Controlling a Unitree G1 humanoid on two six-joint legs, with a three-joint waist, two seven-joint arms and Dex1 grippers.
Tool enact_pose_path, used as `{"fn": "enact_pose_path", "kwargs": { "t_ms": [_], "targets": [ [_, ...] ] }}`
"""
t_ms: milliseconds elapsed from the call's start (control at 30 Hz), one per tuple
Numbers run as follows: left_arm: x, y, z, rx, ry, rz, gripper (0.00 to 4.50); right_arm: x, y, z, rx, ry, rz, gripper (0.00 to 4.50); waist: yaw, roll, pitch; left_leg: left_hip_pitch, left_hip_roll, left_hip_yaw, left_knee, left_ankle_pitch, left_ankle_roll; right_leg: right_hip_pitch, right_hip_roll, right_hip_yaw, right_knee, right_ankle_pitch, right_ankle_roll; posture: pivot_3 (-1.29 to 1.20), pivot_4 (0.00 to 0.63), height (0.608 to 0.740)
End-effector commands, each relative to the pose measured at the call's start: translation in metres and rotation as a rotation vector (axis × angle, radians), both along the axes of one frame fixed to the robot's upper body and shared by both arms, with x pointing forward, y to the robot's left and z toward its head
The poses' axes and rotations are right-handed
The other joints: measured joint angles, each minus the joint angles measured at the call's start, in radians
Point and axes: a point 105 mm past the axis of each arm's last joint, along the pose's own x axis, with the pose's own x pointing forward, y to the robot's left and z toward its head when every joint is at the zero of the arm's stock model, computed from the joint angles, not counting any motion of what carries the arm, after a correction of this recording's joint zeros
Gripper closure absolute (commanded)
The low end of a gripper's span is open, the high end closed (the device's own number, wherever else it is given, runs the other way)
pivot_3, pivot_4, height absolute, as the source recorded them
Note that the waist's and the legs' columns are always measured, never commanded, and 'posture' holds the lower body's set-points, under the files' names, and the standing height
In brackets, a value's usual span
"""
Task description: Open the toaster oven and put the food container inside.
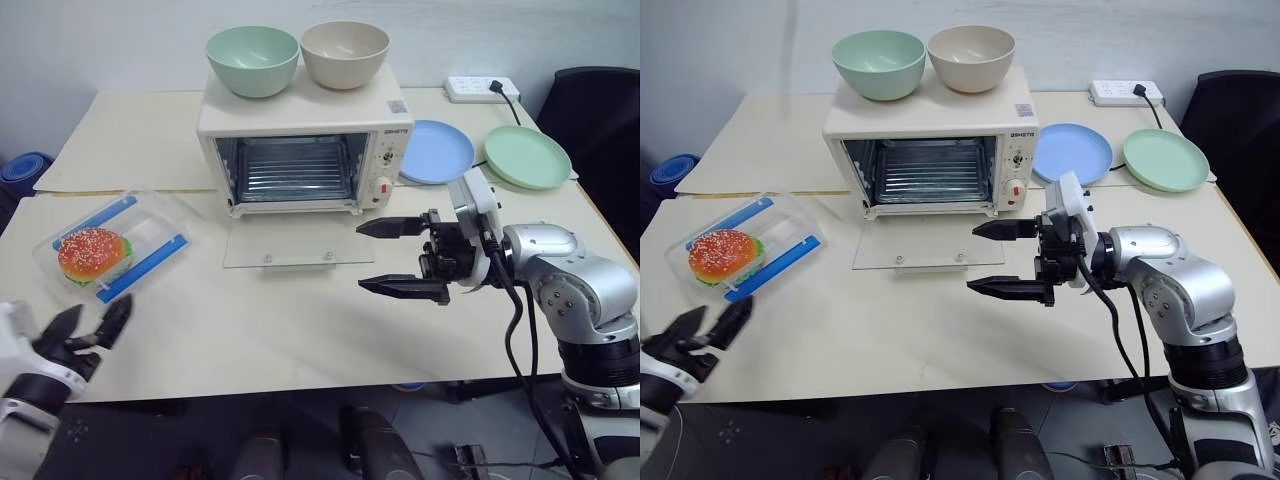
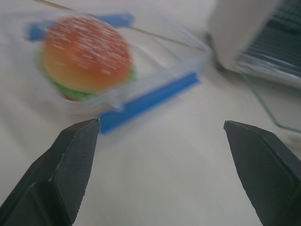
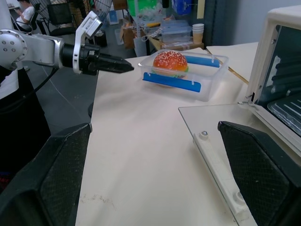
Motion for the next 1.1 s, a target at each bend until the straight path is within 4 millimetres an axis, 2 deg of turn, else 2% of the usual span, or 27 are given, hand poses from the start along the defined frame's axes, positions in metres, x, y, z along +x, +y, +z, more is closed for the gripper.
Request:
{"fn": "enact_pose_path", "kwargs": {
  "t_ms": [33, 133, 300, 500, 633, 733, 900, 1033, 1100],
  "targets": [
    [-0.006, 0.029, 0.006, -0.031, 0.006, 0.153, 0.02, -0.001, 0.0, 0.007, 0.012, -0.038, 0.012, 0.0, 0.0, 0.0, 0.0, 0.0, 0.0, 0.0, 0.0, 0.0, 0.0, 0.0, 0.0, 0.0, 0.0, 0.0, 0.0, 0.0, 0.15, 0.74],
    [-0.002, 0.042, 0.009, -0.084, 0.011, 0.201, 0.02, -0.001, 0.001, 0.005, 0.012, -0.037, 0.009, 0.0, 0.0, -0.001, -0.001, 0.0, 0.0, 0.0, 0.0, -0.001, -0.001, 0.0, -0.002, -0.001, 0.001, 0.0, 0.0, 0.0, 0.15, 0.74],
    [0.014, 0.049, 0.012, -0.073, 0.067, 0.212, 0.02, 0.003, 0.0, 0.004, 0.028, -0.051, -0.043, 0.0, 0.0, -0.002, -0.001, 0.0, 0.0, -0.001, 0.0, -0.001, -0.002, 0.0, -0.004, -0.001, 0.0, 0.0, 0.0, 0.0, 0.15, 0.74],
    [0.023, 0.06, 0.0, -0.123, 0.149, 0.284, 0.02, 0.003, -0.003, 0.005, 0.046, -0.052, -0.081, 0.0, -0.002, -0.002, -0.001, 0.0, 0.0, 0.0, -0.001, -0.002, -0.003, -0.001, -0.004, -0.001, 0.0, 0.0, 0.0, 0.0, 0.15, 0.74],
    [0.029, 0.072, 0.0, -0.186, 0.141, 0.339, 0.02, 0.004, -0.006, 0.005, 0.052, -0.052, -0.118, 0.0, 0.0, -0.002, -0.001, -0.001, 0.0, -0.001, -0.001, -0.002, -0.003, -0.001, -0.004, -0.002, 0.001, 0.0, 0.0, 0.0, 0.15, 0.74],
    [0.042, 0.072, 0.001, -0.208, 0.152, 0.314, 0.02, 0.003, -0.006, 0.005, 0.053, -0.052, -0.122, 0.0, 0.001, -0.003, -0.002, -0.001, 0.0, -0.001, -0.001, -0.002, -0.003, -0.002, -0.005, -0.002, 0.001, 0.0, 0.0, 0.0, 0.15, 0.74],
    [0.075, 0.07, 0.006, -0.169, 0.223, 0.248, 0.02, 0.004, -0.008, 0.011, 0.063, -0.063, -0.139, 0.0, 0.001, -0.003, -0.002, -0.001, -0.001, -0.001, -0.001, -0.002, -0.003, -0.001, -0.005, -0.004, 0.001, 0.001, 0.0, 0.0, 0.15, 0.74],
    [0.074, 0.08, -0.011, -0.219, 0.347, 0.312, 0.02, 0.005, -0.01, 0.012, 0.06, -0.068, -0.151, 0.0, 0.001, -0.003, -0.002, -0.001, -0.001, -0.001, -0.001, -0.002, -0.003, -0.002, -0.005, -0.008, 0.001, 0.001, 0.0, 0.0, 0.15, 0.74],
    [0.074, 0.085, -0.012, -0.215, 0.37, 0.335, 0.02, 0.005, -0.012, 0.013, 0.066, -0.066, -0.162, 0.0, 0.001, -0.003, -0.002, -0.001, -0.001, -0.001, -0.002, -0.002, -0.003, -0.002, -0.007, -0.01, 0.001, 0.001, 0.0, 0.0, 0.15, 0.74]
  ]
}}
